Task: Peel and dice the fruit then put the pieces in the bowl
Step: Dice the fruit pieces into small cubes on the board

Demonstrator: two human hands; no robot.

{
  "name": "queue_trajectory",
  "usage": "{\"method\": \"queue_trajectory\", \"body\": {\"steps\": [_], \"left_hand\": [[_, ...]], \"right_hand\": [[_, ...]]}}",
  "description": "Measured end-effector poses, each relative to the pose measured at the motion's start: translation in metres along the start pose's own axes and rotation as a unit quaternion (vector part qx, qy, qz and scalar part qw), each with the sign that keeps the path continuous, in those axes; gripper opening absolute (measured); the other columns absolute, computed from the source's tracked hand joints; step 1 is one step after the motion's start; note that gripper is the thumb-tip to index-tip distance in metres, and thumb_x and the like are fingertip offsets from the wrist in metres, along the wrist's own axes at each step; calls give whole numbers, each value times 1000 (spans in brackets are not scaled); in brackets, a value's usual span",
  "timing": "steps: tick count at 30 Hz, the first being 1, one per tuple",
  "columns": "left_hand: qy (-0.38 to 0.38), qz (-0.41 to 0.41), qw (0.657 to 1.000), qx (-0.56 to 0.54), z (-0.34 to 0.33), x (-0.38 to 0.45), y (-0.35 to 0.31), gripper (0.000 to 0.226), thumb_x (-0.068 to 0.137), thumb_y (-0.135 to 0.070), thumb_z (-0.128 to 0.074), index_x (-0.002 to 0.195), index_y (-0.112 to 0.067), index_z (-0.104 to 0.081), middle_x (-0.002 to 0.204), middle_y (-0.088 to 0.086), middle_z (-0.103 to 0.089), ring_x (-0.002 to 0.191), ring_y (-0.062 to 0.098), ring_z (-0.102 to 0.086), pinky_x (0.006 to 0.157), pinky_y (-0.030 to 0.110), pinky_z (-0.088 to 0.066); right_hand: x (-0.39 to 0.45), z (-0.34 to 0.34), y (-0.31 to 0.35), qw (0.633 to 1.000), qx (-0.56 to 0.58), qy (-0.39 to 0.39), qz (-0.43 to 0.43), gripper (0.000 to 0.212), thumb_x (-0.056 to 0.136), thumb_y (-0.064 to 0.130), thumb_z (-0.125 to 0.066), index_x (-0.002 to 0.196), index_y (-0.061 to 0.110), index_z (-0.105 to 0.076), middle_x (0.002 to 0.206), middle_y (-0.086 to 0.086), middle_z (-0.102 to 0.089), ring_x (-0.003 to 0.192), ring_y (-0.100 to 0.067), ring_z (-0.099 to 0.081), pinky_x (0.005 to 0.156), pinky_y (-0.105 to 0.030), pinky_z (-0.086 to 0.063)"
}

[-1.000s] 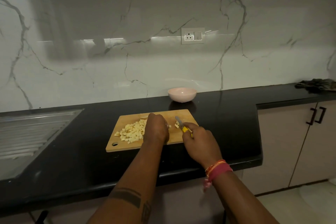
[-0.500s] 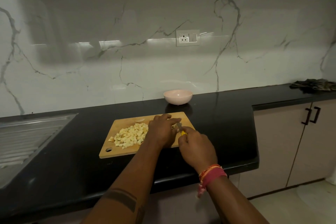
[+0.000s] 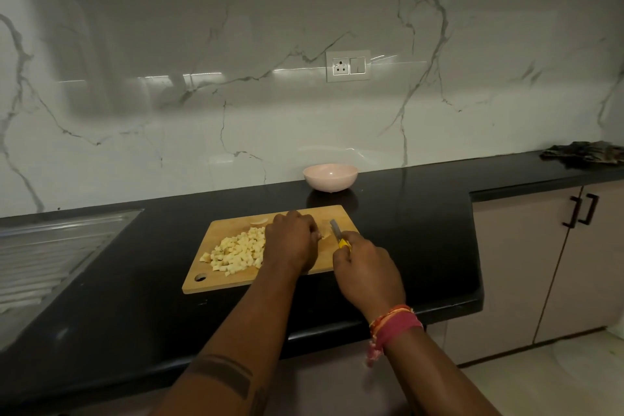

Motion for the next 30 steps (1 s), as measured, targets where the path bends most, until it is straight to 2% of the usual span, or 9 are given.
{"method": "queue_trajectory", "body": {"steps": [5,7,10,13,16,19,23,28,30], "left_hand": [[-9,68,997,34,1,-5,11,32,97,-33,-58,128,-27,-60,137,5,-54,128,28,-47,109,47,-38],[-21,30,999,12,1,-4,6,34,99,-36,-56,132,-30,-59,140,1,-52,130,25,-45,109,46,-36],[-10,-50,999,0,-2,-1,-10,31,101,-43,-50,126,-36,-67,136,-7,-59,125,22,-49,103,44,-38],[15,-22,1000,-8,-3,3,-10,25,101,-44,-54,117,-36,-72,121,-8,-67,116,22,-54,98,42,-38],[10,6,1000,-17,-4,4,-4,18,99,-39,-59,110,-32,-71,114,-7,-69,110,21,-56,98,42,-40],[7,13,1000,-25,-3,4,-4,18,98,-34,-56,110,-31,-69,116,-6,-68,109,20,-56,98,42,-39],[28,-25,999,-34,-10,6,-7,28,100,-41,-53,124,-39,-68,127,-10,-66,118,22,-55,100,45,-39],[33,-1,999,-41,-13,11,-1,24,101,-38,-57,120,-39,-72,122,-11,-69,115,21,-57,98,42,-41],[34,3,999,-42,-13,12,-1,23,100,-39,-58,118,-40,-73,121,-12,-70,114,21,-58,98,42,-42]], "right_hand": [[1,-1,3,1000,-17,6,-4,44,101,34,-38,144,28,-49,88,2,-66,71,-13,-61,57,-28,-48],[1,-2,3,1000,-20,7,-4,44,101,34,-38,144,28,-49,92,0,-67,74,-15,-62,62,-31,-53],[0,-1,1,1000,-19,9,-6,45,102,35,-38,145,28,-47,94,0,-67,76,-15,-63,65,-33,-55],[0,-1,2,1000,-14,9,-6,45,102,34,-38,146,29,-47,89,2,-65,73,-12,-61,59,-29,-50],[0,-2,2,1000,-10,11,-4,44,102,33,-38,145,28,-48,81,5,-62,68,-10,-60,54,-27,-44],[0,-2,2,1000,-20,16,-2,44,102,32,-38,145,27,-48,80,4,-62,68,-11,-60,55,-28,-46],[-1,-3,4,999,-33,27,15,45,102,34,-37,146,30,-47,80,5,-62,70,-12,-60,59,-29,-48],[0,-5,8,996,-65,39,37,50,101,32,-36,151,36,-40,82,4,-60,73,-14,-58,62,-30,-48],[5,-7,9,994,-88,53,45,50,101,30,-36,151,36,-40,91,1,-66,75,-15,-57,64,-30,-47]]}}
Point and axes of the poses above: each hand's wrist, its own x-axis towards the middle knuckle, its own z-axis out of the back of the hand, y = z × x, the point moved 5 cm from there along x, towards the middle knuckle
